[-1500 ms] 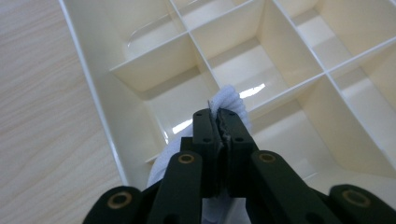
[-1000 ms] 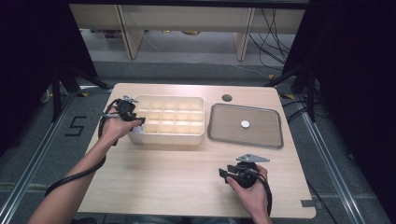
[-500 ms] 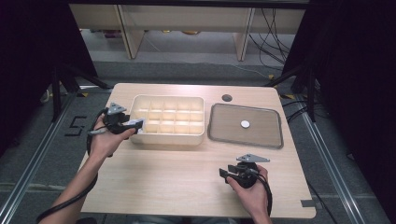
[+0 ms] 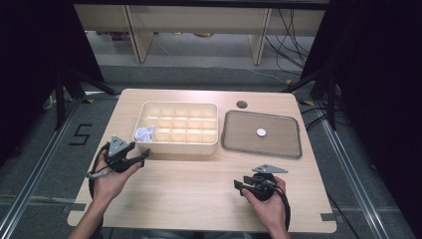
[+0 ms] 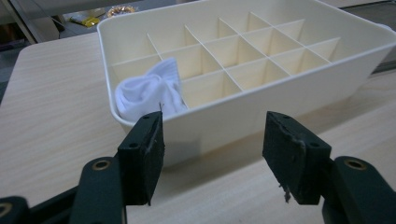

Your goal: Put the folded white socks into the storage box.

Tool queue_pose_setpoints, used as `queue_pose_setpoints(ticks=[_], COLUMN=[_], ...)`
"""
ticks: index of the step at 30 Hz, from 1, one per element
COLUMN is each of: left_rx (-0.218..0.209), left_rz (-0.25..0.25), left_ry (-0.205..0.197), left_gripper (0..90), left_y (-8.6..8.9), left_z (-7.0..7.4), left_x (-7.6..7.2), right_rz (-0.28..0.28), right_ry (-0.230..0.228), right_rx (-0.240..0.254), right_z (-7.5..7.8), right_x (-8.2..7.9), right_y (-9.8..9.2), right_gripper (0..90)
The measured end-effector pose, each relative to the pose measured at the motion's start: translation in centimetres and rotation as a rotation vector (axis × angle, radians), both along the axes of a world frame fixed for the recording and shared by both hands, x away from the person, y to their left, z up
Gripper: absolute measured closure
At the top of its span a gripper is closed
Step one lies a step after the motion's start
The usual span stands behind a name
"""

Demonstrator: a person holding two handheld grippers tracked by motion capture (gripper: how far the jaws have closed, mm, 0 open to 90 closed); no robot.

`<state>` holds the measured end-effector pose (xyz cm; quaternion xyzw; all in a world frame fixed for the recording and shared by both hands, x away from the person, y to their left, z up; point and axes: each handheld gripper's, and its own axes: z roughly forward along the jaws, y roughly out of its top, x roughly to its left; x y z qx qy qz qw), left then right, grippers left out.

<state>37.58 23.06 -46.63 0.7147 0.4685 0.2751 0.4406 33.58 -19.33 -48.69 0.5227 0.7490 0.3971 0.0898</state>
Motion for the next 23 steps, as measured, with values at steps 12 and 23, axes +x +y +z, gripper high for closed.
queue_pose_setpoints(ticks=[12,23], left_rx=[-0.004,-0.067], left_rz=[0.008,-0.071], left_ry=[-0.025,-0.089], left_gripper=[39.5,39.4], left_y=[-0.8,-2.1], left_z=[-3.8,-2.1], left_x=[-2.8,-4.4], right_rz=[0.012,0.011], right_ry=[0.008,0.004], right_rx=[0.011,0.008], right_z=[-0.3,-0.5], right_x=[-0.1,0.1], right_y=[0.0,-0.5], right_gripper=[53.9,53.4])
